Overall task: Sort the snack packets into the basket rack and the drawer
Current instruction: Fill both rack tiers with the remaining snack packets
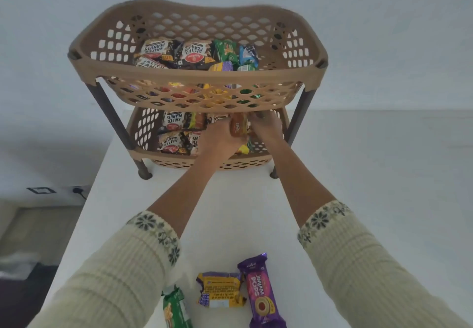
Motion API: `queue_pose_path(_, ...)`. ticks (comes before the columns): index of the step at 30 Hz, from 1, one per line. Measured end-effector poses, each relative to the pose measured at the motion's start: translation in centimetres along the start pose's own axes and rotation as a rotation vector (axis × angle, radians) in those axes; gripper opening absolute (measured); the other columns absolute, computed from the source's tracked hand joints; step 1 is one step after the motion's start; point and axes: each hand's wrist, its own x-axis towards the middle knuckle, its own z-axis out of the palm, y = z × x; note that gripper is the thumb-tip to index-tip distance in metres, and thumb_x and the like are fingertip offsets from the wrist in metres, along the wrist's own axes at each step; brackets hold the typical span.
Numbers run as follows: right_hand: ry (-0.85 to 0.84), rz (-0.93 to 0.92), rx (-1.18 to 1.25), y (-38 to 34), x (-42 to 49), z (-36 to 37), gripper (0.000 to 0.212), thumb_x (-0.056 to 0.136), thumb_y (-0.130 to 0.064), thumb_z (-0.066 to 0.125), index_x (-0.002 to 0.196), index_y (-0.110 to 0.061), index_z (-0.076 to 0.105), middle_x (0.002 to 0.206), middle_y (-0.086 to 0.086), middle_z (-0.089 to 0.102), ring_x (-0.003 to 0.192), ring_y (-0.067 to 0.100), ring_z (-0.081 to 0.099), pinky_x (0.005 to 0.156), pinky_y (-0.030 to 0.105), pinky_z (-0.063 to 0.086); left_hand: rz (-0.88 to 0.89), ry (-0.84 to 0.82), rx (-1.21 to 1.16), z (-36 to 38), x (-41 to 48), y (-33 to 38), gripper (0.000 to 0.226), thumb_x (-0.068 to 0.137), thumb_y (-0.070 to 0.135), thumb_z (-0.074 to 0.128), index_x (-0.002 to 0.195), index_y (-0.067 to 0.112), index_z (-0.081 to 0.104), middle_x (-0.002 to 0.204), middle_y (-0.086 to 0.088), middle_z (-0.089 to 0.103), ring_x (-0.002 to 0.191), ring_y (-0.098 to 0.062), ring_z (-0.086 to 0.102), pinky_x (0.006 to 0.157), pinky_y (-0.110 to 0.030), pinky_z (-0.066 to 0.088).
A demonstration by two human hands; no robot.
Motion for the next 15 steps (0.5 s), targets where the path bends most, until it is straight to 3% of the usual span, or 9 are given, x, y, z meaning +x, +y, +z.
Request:
queue_pose_path(2, -0.157, 0.122, 0.023, -0.5, -0.3, -0.4, 0.032, 0.085, -0.048, 0.06, 0.086, -0.017, 0.065, 0.079, 0.004, 0.067, 0.058, 0.014, 0.06, 0.04, 0.018, 0.042, 0.015, -0.037, 0.015, 0.4, 0.5, 0.7, 0.051, 0.08, 0.054, 0.065, 0.117, 0.02, 0.062, 0.105, -0.002, 0.07, 0.098, -0.026, 0.066, 0.08, -0.04, 0.056)
queue_pose_path(3, -0.188, 0.153, -0.001, -0.6, -0.4, -0.6, 0.029, 0.083, -0.044, 0.063, 0.085, -0.015, 0.063, 0.076, 0.003, 0.063, 0.056, 0.014, 0.057, 0.04, 0.02, 0.041, 0.023, -0.062, 0.001, 0.6, 0.6, 1.0, 0.051, 0.081, 0.052, 0.065, 0.12, 0.018, 0.061, 0.108, -0.002, 0.07, 0.101, -0.026, 0.065, 0.084, -0.042, 0.055)
queue_pose_path(6, -0.091, 0.095, -0.115, -0.5, -0.6, -1.2, 0.039, 0.083, -0.028, 0.064, 0.117, -0.011, 0.057, 0.099, 0.005, 0.064, 0.081, 0.019, 0.061, 0.059, 0.029, 0.052, 0.071, -0.114, -0.025, 0.8, 0.2, 1.1, 0.045, 0.088, 0.051, 0.06, 0.118, 0.018, 0.062, 0.112, -0.001, 0.069, 0.103, -0.023, 0.064, 0.087, -0.043, 0.054)
queue_pose_path(8, -0.025, 0.05, -0.179, -0.6, -1.1, -1.2, 0.045, 0.089, -0.03, 0.057, 0.128, -0.009, 0.049, 0.111, 0.008, 0.064, 0.095, 0.027, 0.063, 0.074, 0.037, 0.055, 0.107, -0.098, 0.002, 0.6, -0.6, 0.8, 0.039, 0.091, 0.05, 0.055, 0.113, 0.019, 0.064, 0.106, 0.0, 0.07, 0.097, -0.023, 0.066, 0.083, -0.043, 0.054)
queue_pose_path(11, 0.054, 0.032, -0.308, -0.5, -1.8, -0.2, 0.039, 0.095, -0.031, 0.049, 0.128, -0.01, 0.043, 0.114, 0.013, 0.063, 0.101, 0.034, 0.062, 0.073, 0.039, 0.049, 0.169, 0.001, 0.103, 0.3, -2.4, -0.2, 0.026, 0.093, 0.041, 0.053, 0.105, 0.019, 0.064, 0.093, 0.0, 0.067, 0.09, -0.023, 0.064, 0.078, -0.039, 0.052)
queue_pose_path(13, 0.091, 0.066, -0.38, -0.3, -2.0, 0.3, 0.038, 0.098, -0.026, 0.045, 0.133, -0.011, 0.038, 0.117, 0.014, 0.062, 0.105, 0.034, 0.061, 0.068, 0.037, 0.043, 0.219, 0.047, 0.164, 0.5, -3.9, -1.3, 0.026, 0.093, 0.037, 0.052, 0.109, 0.018, 0.062, 0.105, 0.0, 0.065, 0.102, -0.023, 0.061, 0.089, -0.043, 0.048)
queue_pose_path(15, 0.103, 0.083, -0.482, -0.2, -2.2, 0.5, 0.042, 0.098, -0.015, 0.046, 0.138, -0.009, 0.035, 0.12, 0.015, 0.061, 0.108, 0.033, 0.06, 0.068, 0.037, 0.043, 0.258, 0.047, 0.22, 0.6, -5.3, -2.7, 0.039, 0.094, 0.035, 0.051, 0.127, 0.016, 0.056, 0.13, -0.003, 0.058, 0.126, -0.024, 0.049, 0.105, -0.048, 0.037)
